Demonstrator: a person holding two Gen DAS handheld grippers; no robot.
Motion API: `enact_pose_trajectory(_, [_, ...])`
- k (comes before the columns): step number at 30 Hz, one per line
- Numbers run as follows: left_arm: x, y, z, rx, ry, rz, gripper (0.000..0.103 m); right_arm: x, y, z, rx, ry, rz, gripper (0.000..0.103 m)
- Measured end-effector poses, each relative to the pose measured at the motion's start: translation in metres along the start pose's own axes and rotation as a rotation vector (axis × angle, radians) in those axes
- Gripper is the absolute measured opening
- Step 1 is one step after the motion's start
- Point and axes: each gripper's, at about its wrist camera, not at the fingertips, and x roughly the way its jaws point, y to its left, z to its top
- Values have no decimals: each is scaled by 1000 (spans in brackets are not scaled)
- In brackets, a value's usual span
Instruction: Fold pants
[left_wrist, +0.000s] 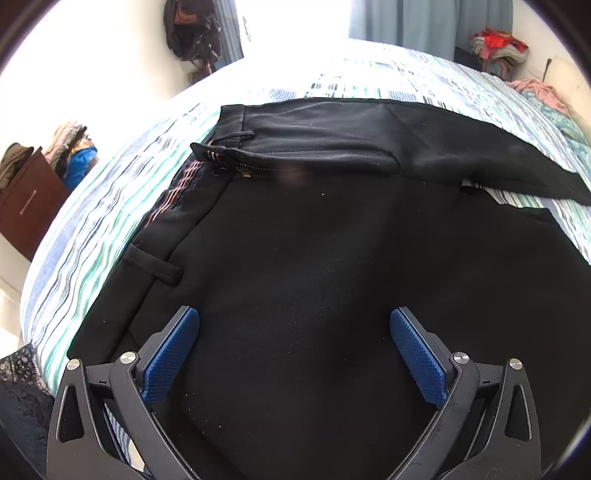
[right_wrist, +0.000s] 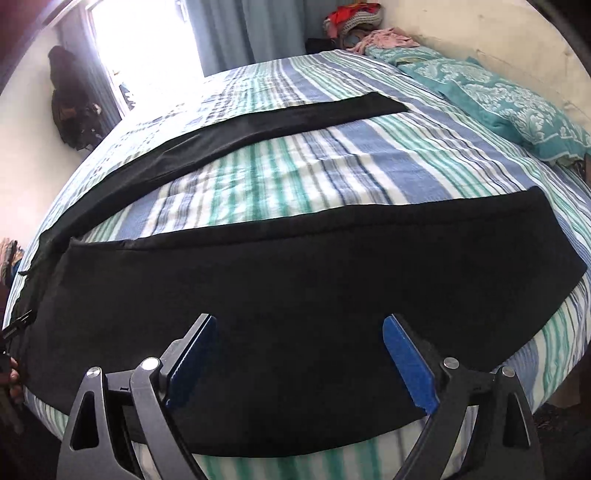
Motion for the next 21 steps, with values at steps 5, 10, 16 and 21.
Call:
enact_pose_trajectory(5, [1, -1, -2, -5, -11, 13, 103, -3, 68, -19, -129, 9, 83, 91])
enact_pose_trajectory(10, [-1, 0, -4, 2, -24, 14, 103, 3, 108, -44, -199, 57, 125, 91])
enact_pose_trajectory(16, [-2, -2, -6, 6, -30, 23, 103, -8, 136, -45, -267, 31, 165, 91])
enact_pose_trajectory(21, [-3, -1, -8, 7, -34, 18, 103, 14, 120, -26, -270, 92, 160, 91])
